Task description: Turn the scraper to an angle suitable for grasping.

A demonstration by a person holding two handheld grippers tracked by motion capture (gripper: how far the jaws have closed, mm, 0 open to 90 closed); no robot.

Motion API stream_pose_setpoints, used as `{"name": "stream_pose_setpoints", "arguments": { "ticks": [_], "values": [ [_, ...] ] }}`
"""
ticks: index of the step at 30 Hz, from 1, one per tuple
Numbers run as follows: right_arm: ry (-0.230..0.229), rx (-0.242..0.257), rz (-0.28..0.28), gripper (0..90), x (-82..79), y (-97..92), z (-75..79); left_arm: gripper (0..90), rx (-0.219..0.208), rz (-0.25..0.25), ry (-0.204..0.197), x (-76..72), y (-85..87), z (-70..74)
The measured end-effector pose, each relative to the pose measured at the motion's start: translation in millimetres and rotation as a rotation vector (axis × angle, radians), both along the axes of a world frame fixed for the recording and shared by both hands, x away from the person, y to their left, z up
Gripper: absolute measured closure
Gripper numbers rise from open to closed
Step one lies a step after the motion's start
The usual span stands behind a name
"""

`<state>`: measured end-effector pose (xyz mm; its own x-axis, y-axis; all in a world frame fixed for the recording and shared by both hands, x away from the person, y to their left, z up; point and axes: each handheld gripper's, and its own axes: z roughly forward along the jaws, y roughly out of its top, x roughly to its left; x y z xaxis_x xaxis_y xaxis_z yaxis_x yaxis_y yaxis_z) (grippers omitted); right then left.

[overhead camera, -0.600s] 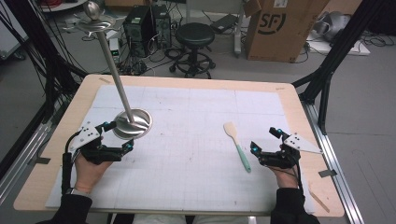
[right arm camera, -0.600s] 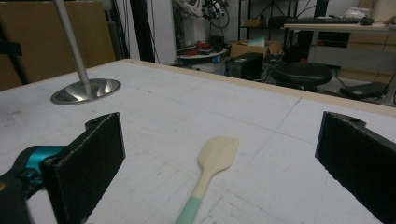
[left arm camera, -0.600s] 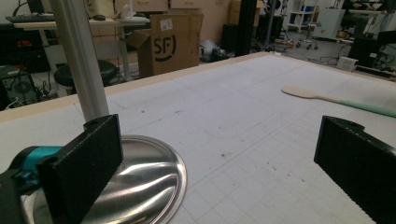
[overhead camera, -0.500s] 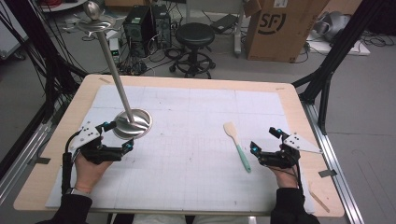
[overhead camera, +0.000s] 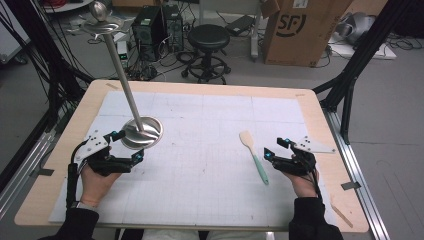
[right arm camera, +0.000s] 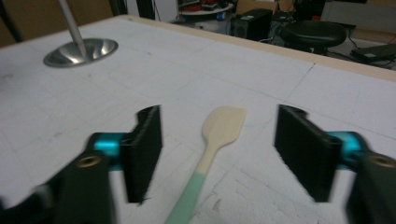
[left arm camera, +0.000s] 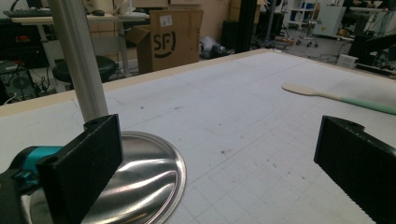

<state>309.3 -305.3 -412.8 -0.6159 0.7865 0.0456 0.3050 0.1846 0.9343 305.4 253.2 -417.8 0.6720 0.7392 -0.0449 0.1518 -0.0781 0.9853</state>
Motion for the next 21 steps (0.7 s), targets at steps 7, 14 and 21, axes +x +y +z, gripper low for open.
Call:
{"name": "stream_pose_setpoints", "arguments": {
  "ticks": [7, 14, 21],
  "values": [
    [0.092, -0.071, -0.016, 85.2, 10.1, 10.7, -4.6, 1.8, 0.001, 0.004, 0.004, 0.1, -0.4, -0.2],
    [0.211, -0.102, 0.023, 89.4, 27.7, 22.5, -14.5, 1.8, 0.006, 0.002, 0.009, 0.8, -0.7, -0.9],
    [0.245, -0.158, 0.008, 89.4, 39.8, 35.2, -20.4, 1.7, 0.004, 0.002, 0.008, 1.1, -0.8, -1.2]
  ]
}}
